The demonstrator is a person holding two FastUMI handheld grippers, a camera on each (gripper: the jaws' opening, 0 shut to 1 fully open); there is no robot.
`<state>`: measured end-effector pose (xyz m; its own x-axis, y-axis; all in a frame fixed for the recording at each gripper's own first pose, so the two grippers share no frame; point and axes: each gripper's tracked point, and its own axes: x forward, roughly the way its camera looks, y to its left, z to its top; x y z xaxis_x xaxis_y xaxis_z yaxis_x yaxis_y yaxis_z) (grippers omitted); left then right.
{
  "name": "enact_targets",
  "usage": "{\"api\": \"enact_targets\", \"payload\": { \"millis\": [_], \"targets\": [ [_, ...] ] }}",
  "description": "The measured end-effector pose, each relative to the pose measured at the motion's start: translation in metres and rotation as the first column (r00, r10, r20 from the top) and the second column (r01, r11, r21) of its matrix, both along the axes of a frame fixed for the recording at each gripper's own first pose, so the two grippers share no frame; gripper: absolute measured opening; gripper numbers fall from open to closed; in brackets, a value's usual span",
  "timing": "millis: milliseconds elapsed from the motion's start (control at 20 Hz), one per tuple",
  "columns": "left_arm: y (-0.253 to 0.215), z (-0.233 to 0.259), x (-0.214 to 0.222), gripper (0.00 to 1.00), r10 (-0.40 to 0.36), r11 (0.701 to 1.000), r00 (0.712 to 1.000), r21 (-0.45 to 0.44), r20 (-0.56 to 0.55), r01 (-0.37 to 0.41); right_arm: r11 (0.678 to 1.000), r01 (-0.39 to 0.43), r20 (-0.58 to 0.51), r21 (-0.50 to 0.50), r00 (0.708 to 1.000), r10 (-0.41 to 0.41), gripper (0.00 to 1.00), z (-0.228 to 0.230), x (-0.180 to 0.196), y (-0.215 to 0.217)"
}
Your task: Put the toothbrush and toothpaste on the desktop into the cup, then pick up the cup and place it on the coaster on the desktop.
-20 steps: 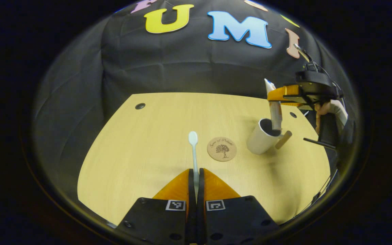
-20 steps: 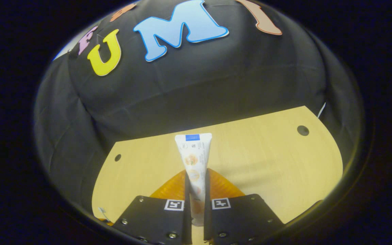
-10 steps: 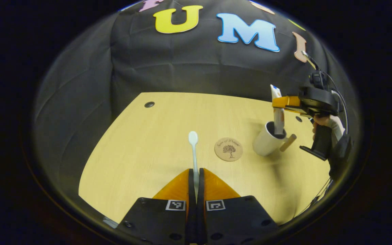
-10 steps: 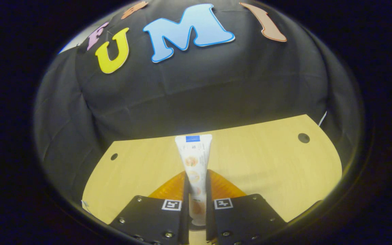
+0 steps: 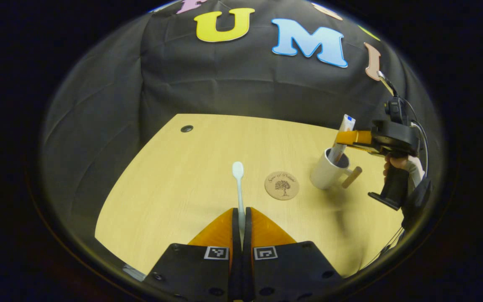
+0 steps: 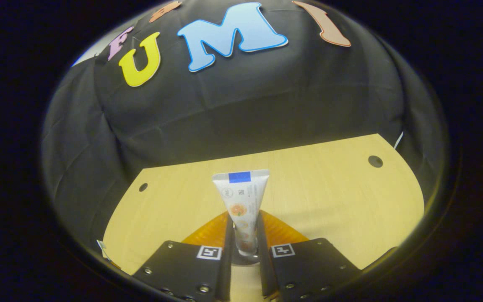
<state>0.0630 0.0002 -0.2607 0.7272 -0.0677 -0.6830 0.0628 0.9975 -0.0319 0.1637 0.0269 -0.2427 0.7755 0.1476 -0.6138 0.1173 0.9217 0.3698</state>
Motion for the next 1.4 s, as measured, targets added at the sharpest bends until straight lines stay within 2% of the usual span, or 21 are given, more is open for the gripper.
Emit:
{"api": "enact_targets", "payload": {
  "millis": [50,150,250,550,850,1100,1400],
  "targets": [
    [-0.003,0.002,0.001,0.07,-0.001,1.0,1.0,-0.002,0.001,0.001,1.0,-0.01,-0.005,0.018,1.0,0.01,0.33,-0.001,-0.004,0.005],
    [-0.008,0.004,0.006,0.07,-0.004,1.0,1.0,-0.007,0.007,0.004,1.0,-0.017,-0.004,0.015,1.0,0.018,0.54,0.002,-0.01,0.006],
    [-0.011,0.005,0.013,0.08,-0.014,1.0,1.0,-0.012,0.022,0.014,1.0,-0.019,0.017,0.017,1.0,0.019,0.65,0.011,-0.014,0.005],
    [-0.046,0.018,0.04,0.08,-0.1,0.994,0.991,-0.021,0.093,0.103,0.998,0.02,0.096,0.064,0.995,-0.027,0.65,0.054,-0.024,-0.011],
    [-0.114,0.035,0.08,0.08,-0.254,0.965,0.952,-0.016,0.173,0.26,0.991,0.117,0.104,0.068,0.987,-0.123,0.65,0.072,-0.047,-0.052],
    [-0.162,0.04,0.106,0.08,-0.383,0.921,0.896,0.01,0.225,0.391,0.978,0.203,0.046,0.055,0.978,-0.206,0.65,0.062,-0.077,-0.085],
    [-0.222,0.046,0.128,0.08,-0.512,0.851,0.802,0.05,0.31,0.523,0.957,0.289,-0.027,0.029,0.957,-0.289,0.65,0.047,-0.115,-0.11]
  ]
}}
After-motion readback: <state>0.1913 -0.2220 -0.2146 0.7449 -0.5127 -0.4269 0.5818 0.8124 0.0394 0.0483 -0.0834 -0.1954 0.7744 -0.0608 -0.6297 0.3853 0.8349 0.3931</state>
